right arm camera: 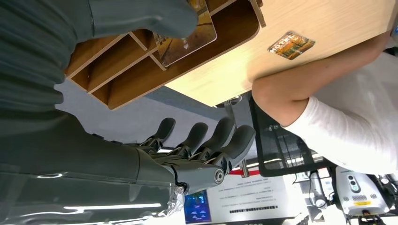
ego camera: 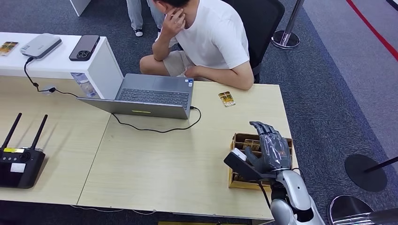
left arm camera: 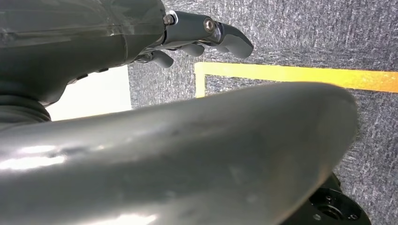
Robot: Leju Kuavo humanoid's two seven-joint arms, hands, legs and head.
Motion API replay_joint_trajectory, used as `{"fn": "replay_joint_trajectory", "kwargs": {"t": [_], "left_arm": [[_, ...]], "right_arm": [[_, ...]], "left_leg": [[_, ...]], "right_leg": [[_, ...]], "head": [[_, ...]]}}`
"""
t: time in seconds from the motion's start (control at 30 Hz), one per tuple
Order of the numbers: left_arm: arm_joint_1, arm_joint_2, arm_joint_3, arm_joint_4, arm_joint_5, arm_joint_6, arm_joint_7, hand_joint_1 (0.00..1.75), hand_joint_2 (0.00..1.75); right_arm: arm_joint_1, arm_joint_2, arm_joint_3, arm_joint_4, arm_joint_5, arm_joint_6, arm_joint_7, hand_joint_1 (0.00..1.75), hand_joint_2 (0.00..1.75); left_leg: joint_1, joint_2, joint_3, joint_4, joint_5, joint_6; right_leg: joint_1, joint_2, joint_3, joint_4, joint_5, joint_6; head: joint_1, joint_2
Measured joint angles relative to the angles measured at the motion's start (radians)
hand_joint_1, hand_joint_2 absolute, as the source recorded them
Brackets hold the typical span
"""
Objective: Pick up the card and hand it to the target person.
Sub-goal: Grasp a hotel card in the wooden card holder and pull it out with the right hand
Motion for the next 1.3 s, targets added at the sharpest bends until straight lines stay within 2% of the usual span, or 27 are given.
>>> {"fn": "replay_joint_trajectory", "kwargs": {"t": [0.37,0.57,1.3], "left_arm": [[0.001,0.000,0.000,0.000,0.000,0.000,-0.004,0.00,0.00],[0.002,0.000,0.000,0.000,0.000,0.000,-0.005,0.00,0.00],[0.003,0.000,0.000,0.000,0.000,-0.006,-0.008,0.00,0.00]], "right_arm": [[-0.006,0.000,0.015,0.016,-0.005,0.004,0.003,0.53,1.75],[-0.006,0.000,0.018,0.020,-0.006,0.006,0.008,0.62,1.75],[-0.005,0.000,0.018,0.022,-0.006,0.009,0.021,0.69,1.75]], "left_leg": [[0.000,0.000,0.000,0.000,0.000,0.000],[0.000,0.000,0.000,0.000,0.000,0.000],[0.000,0.000,0.000,0.000,0.000,0.000]], "right_leg": [[0.000,0.000,0.000,0.000,0.000,0.000],[0.000,0.000,0.000,0.000,0.000,0.000],[0.000,0.000,0.000,0.000,0.000,0.000]], "head": [[0.000,0.000],[0.000,0.000],[0.000,0.000]]}}
